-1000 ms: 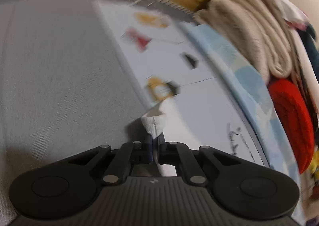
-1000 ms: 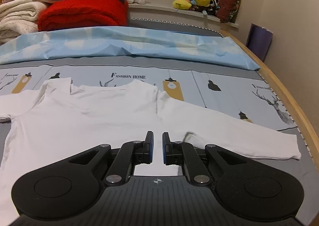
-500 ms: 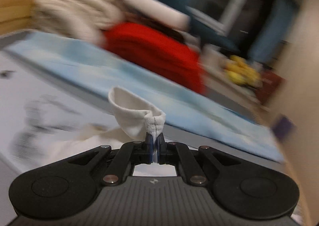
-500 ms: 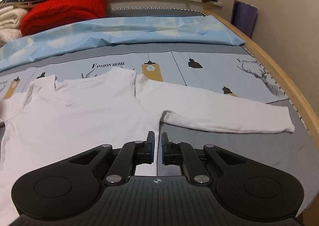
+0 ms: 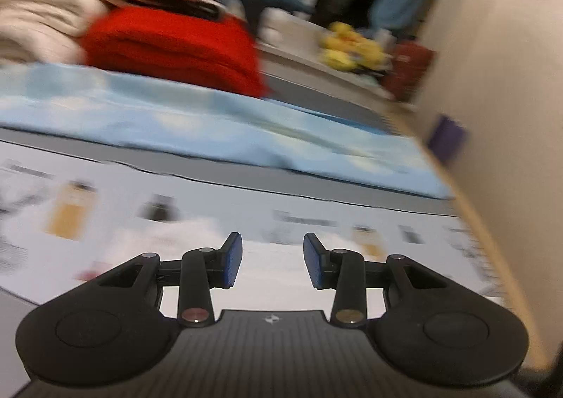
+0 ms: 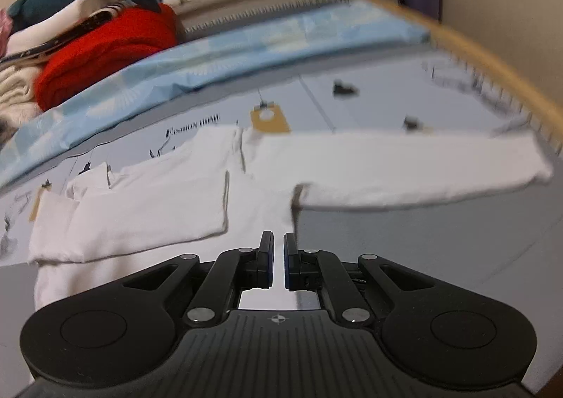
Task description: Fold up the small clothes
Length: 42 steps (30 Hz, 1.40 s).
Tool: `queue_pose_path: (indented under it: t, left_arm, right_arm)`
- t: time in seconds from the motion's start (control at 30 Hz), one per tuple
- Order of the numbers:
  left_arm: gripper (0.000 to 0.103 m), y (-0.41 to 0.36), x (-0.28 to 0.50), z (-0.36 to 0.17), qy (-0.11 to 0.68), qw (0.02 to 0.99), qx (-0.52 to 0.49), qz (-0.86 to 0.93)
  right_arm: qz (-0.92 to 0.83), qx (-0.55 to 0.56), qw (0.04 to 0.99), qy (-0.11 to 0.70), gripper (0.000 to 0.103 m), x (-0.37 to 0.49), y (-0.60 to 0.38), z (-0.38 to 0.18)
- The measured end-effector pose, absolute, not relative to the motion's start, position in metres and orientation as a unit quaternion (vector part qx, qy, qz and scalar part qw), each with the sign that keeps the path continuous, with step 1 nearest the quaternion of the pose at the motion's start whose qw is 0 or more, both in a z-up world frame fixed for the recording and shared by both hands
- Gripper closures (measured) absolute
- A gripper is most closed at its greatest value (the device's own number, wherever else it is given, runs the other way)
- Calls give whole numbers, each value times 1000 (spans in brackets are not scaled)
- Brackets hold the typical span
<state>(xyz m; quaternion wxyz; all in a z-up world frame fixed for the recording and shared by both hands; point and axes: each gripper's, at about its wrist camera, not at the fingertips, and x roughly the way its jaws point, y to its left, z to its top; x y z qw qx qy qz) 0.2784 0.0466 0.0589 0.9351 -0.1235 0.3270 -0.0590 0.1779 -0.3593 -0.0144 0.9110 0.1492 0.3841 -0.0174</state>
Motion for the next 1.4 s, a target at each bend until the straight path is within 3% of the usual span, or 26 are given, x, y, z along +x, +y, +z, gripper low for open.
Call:
queue_pose_path:
  t: [0.07,0.17,0.47,0.53,0.57,0.77,0.97,1.13,1.3,1.4]
  left_arm:
    - [60,70,275,38,326,940,-97,-11]
    - [63,107,298,16,387,916,-91,47]
    - [63,178,311,-2,412,902,-93,93]
    - [63,186,316,-5,422,896,-93,101]
    - [63,189,313,-5,425,895,-93,102]
    - [63,183,321,-10,432,891,-107,87]
    - [63,160,335,-30,459,880,-108,62]
    - [63,135,342,-56,495,860,-120,19]
    - [63,112,344,-90,534,845,-19,4]
    - [63,111,344,-116,573,813,91,53]
  right_arm:
    - [0,178,904,389,95,199,-355,-25]
    - [35,196,896,396,93,237,-339,-45]
    - [25,121,881,458,80,310,-288,-114]
    - [19,86,892,443,95,312,-278,-110]
    - [23,80,899,430,98,312,-277,-104]
    - [-12,88,955,283,99,300,-316,-26]
    - [-54,82,917,387,97,317,-356,-69]
    - [-62,103,928,352,96,310,-366,-55]
    - [-51,141,932,329,94,309,-380,-54]
    - [-11,83,923,375,94,318,-369,-77]
